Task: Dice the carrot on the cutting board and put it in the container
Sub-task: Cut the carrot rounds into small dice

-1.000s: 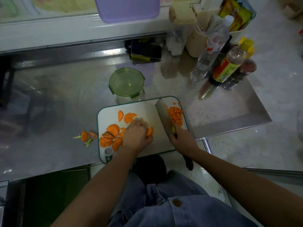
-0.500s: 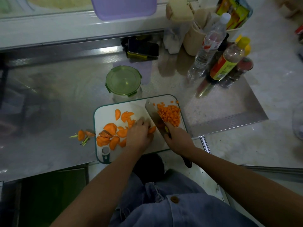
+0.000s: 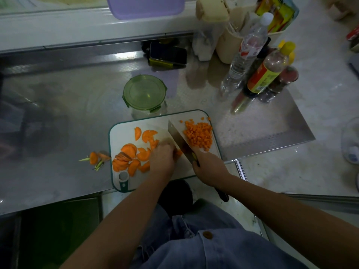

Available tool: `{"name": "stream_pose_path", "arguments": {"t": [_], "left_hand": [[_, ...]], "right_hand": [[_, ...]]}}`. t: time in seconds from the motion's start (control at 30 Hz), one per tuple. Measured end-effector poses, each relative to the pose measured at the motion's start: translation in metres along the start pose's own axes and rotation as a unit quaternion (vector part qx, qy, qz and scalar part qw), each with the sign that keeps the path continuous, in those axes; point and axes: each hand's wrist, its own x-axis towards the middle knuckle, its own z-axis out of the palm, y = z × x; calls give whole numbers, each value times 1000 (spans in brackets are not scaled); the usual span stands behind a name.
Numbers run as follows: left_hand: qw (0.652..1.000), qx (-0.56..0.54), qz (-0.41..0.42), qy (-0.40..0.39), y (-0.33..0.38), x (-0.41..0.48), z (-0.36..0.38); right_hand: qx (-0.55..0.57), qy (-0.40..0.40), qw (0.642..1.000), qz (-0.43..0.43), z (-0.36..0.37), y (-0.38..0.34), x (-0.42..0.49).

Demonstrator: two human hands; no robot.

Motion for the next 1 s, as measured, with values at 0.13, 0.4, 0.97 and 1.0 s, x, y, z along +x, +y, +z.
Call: {"name": "stream_pose_path", "arguments": {"t": [0.13, 0.4, 0.97, 1.0], "left_hand": [[1000, -16, -9, 2, 0, 0, 0], [989, -130, -65, 20, -2, -5, 3], [931, -277, -237, -12, 4, 0, 0], [927, -283, -247, -11, 5, 0, 1]], "right_hand": [[-7, -3, 1000, 5, 9, -1, 5], [18, 32, 999, 14, 12, -1, 15], [-7, -11, 1000, 21, 14, -10, 8], [-6, -11, 1000, 26, 16, -10, 10]]}}
